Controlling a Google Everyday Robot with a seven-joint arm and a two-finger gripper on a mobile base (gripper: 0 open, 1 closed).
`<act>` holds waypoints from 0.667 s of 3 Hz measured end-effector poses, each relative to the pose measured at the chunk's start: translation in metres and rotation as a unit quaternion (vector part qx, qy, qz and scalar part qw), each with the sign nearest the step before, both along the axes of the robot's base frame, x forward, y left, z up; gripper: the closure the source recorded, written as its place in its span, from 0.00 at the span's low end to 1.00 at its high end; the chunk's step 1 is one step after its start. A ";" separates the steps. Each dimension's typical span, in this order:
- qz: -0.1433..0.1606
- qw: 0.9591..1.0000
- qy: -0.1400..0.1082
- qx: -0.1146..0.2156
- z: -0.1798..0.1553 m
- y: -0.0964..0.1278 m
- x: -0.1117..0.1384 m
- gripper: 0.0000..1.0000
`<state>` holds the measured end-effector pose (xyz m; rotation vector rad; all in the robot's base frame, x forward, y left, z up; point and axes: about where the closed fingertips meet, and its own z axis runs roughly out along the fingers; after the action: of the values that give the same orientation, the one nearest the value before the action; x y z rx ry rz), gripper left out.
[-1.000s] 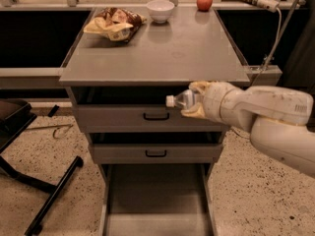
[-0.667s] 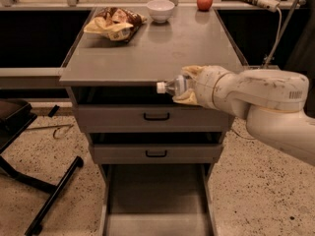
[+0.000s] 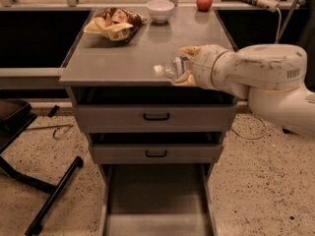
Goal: Pick blue plastic bottle from bottom drawer and place on counter
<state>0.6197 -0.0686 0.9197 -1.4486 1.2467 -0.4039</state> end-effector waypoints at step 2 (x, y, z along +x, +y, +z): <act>0.010 1.000 -0.021 -0.003 0.009 -0.005 0.054 1.00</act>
Offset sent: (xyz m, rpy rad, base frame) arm 0.1098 -0.0175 -0.0053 0.0035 -0.0688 0.0282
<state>0.6740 -0.0733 0.9285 -1.4496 1.1986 -0.4235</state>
